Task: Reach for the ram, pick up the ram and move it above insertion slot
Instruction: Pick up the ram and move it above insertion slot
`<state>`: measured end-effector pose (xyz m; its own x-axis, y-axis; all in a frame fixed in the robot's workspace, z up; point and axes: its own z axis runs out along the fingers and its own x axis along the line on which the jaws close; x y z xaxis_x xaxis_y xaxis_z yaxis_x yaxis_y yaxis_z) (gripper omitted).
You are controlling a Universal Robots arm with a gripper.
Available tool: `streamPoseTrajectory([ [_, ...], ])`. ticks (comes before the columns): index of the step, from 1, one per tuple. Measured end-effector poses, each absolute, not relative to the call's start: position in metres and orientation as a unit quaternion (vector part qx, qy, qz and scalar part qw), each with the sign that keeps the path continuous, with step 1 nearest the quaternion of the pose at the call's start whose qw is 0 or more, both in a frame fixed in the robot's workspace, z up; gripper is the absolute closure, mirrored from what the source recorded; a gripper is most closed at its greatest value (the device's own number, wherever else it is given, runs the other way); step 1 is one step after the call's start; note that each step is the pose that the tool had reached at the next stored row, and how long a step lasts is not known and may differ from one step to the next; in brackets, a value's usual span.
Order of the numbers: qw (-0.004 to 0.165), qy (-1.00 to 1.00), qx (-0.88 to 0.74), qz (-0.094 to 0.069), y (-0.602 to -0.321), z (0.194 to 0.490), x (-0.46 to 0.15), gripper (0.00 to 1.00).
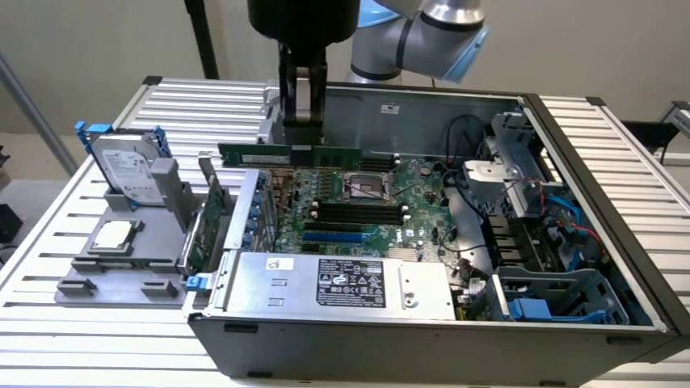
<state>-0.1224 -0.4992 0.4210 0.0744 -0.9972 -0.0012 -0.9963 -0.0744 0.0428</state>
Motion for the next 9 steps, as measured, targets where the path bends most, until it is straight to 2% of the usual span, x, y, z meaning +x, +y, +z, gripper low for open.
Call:
streamPoseTrajectory([
  [9,0.016,-0.680,0.733,-0.014,-0.463,0.416,-0.105,0.86],
])
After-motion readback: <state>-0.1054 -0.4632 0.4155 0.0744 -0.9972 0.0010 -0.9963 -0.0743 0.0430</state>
